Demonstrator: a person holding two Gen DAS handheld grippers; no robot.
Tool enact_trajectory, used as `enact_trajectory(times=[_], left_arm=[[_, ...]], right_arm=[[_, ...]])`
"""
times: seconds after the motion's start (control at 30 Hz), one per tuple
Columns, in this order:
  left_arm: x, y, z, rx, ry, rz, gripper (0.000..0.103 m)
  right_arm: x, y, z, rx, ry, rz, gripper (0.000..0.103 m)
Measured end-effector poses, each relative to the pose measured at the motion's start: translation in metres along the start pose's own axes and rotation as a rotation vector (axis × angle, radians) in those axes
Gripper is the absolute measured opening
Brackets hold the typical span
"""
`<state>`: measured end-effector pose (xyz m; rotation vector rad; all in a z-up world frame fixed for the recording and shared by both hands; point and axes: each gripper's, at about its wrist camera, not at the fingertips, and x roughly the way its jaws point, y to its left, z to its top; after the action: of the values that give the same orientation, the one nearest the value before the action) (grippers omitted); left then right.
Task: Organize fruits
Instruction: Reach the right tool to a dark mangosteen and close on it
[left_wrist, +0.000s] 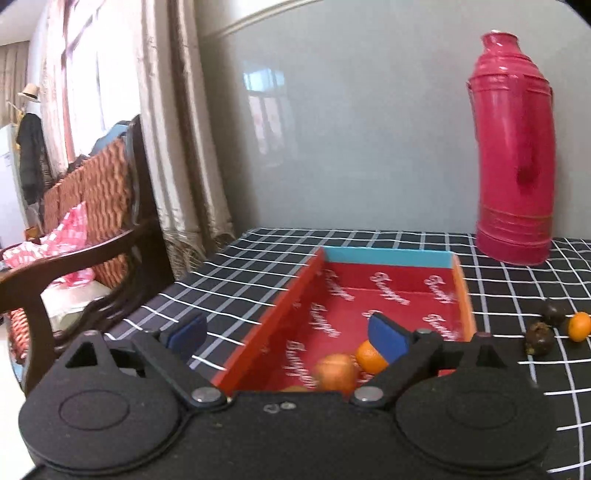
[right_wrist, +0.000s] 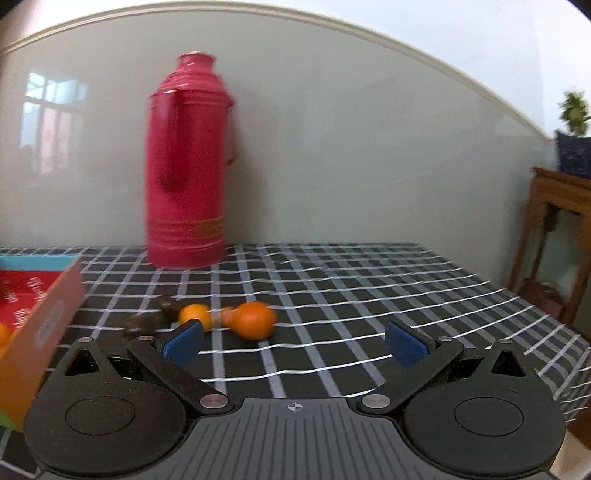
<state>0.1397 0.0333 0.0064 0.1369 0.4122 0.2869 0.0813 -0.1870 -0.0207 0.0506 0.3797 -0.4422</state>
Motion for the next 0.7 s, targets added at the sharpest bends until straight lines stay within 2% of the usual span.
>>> enact_trajectory(times=[0.07,0.37,0.47,0.7], left_arm=[[0.001,0.011,0.002,-0.007,-0.004,0.023,0.096],[0.013,0.059,0.002,-0.063,0.025,0.119,0.097],[0.015,0.074,0.001,-0.081,0.026,0.150,0.097],[0.024,0.106,0.000,-0.125,0.051,0.209,0.097]], right_arm=[[0.002,0.008,0.000,-0.003,0.019,0.047,0.103],[0.023,0.040,-0.002,0.042,0.161,0.225,0.103],[0.033,0.044,-0.001,0.082,0.206,0.260,0.103],[0.052,0.059,0.008,0.092,0.232,0.303,0.103]])
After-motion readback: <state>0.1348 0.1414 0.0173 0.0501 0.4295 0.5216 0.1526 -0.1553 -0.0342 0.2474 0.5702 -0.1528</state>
